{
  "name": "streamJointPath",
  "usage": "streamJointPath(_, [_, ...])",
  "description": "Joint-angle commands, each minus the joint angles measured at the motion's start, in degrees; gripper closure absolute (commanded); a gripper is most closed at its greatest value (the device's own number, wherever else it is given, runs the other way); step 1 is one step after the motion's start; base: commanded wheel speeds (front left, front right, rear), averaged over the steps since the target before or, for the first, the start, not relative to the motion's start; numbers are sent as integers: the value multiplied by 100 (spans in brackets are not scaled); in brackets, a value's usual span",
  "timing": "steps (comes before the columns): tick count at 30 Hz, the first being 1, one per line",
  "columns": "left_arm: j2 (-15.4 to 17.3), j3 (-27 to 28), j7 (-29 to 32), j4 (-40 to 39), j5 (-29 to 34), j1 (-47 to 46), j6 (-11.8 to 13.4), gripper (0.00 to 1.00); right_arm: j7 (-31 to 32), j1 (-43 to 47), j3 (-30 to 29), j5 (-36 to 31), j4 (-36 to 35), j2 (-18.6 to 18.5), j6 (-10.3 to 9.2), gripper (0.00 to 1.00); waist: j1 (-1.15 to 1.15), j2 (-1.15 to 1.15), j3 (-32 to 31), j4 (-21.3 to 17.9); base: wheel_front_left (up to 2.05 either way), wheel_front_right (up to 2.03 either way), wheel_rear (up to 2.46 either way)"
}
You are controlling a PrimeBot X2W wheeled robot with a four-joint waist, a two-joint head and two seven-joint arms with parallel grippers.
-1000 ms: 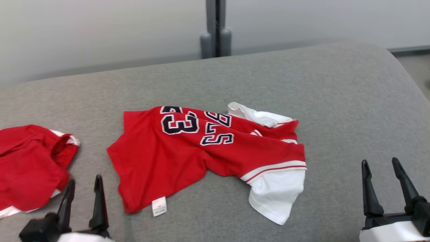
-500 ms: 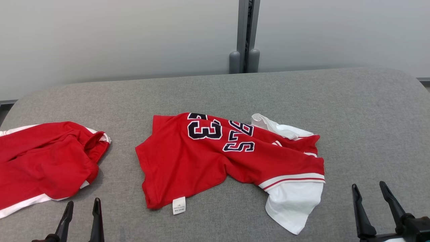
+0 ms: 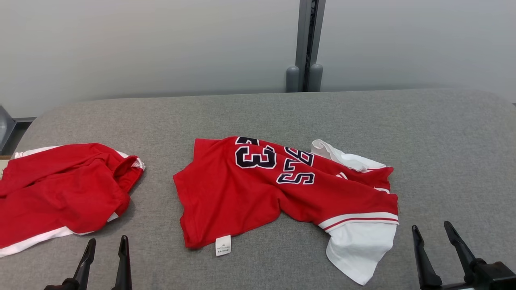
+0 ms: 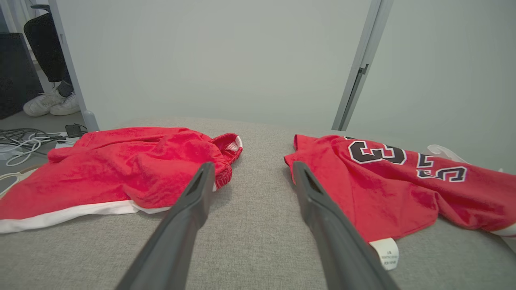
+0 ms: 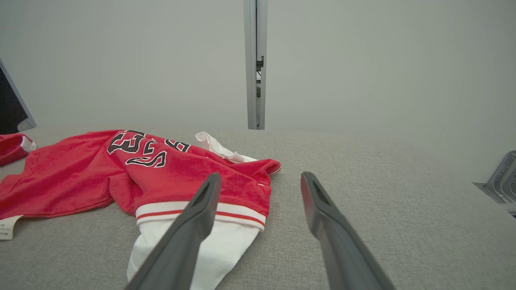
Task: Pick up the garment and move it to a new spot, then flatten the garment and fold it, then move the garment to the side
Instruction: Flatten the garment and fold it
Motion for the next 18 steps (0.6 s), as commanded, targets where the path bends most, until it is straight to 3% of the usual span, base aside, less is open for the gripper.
streamJointPath(1, [23,1,-1,-19,2,-32,-13,0,-24,-59,26,12,-37,-35,-1,0,0,0,-10,49,0,0,0])
streamJointPath(9, [5,-171,-1,85,-168,-30,-14,0,-23,-156,191,117,-72,-35,-1,0,0,0,6,75,0,0,0])
streamJointPath(13, [101,-795,-2,479,-541,-173,-14,0,-22,-146,623,215,496,-43,-1,0,0,0,69,5,0,0,0])
streamJointPath(18, [268,-1619,330,893,-1160,-548,-11,0,545,-410,1067,395,1340,-114,-1,0,0,0,236,-62,0,0,0])
